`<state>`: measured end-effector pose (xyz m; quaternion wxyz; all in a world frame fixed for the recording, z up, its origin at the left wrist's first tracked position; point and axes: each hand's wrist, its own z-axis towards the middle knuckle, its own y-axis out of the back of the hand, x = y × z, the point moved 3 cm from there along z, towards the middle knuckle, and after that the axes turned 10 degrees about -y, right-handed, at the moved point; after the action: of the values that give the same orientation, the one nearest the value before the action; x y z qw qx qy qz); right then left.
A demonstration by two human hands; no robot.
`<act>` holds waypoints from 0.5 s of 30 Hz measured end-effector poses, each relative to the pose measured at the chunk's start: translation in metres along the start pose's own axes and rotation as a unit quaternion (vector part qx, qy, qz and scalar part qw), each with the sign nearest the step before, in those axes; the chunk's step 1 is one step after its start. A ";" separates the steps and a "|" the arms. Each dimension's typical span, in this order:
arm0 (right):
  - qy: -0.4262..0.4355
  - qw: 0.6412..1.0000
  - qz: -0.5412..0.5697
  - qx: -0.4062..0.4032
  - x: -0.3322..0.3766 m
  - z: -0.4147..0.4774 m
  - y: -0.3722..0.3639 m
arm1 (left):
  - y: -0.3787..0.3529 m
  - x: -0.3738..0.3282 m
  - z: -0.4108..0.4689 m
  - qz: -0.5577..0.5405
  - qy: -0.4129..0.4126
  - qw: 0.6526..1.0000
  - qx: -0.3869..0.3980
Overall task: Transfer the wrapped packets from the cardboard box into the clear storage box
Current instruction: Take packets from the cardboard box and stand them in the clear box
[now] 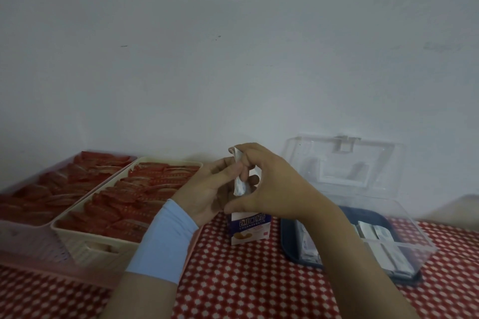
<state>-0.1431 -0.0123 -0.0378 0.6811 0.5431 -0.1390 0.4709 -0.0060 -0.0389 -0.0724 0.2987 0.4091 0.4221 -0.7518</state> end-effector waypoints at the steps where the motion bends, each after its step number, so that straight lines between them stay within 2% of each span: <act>1: -0.021 0.999 0.028 0.013 -0.001 -0.001 0.003 | 0.000 -0.001 -0.001 0.005 0.002 1.000 0.002; 3: -0.054 0.991 0.123 0.027 -0.005 -0.001 0.008 | 0.000 -0.002 -0.002 0.018 0.005 1.000 0.005; 5: -0.086 0.980 0.181 0.007 -0.009 -0.001 0.017 | -0.002 -0.001 -0.003 0.019 0.016 1.000 0.016; 13: -0.128 0.990 0.034 0.046 -0.010 -0.010 0.064 | -0.037 0.001 -0.007 0.066 0.047 0.996 0.039; 15: -0.140 0.989 0.017 0.044 -0.009 -0.017 0.073 | -0.047 0.002 -0.007 0.164 0.042 0.985 0.020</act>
<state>-0.2114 -0.0041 -0.0061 0.6222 0.6308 -0.2208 0.4076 -0.0413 -0.0117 -0.0576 0.3923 0.5096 0.3463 -0.6830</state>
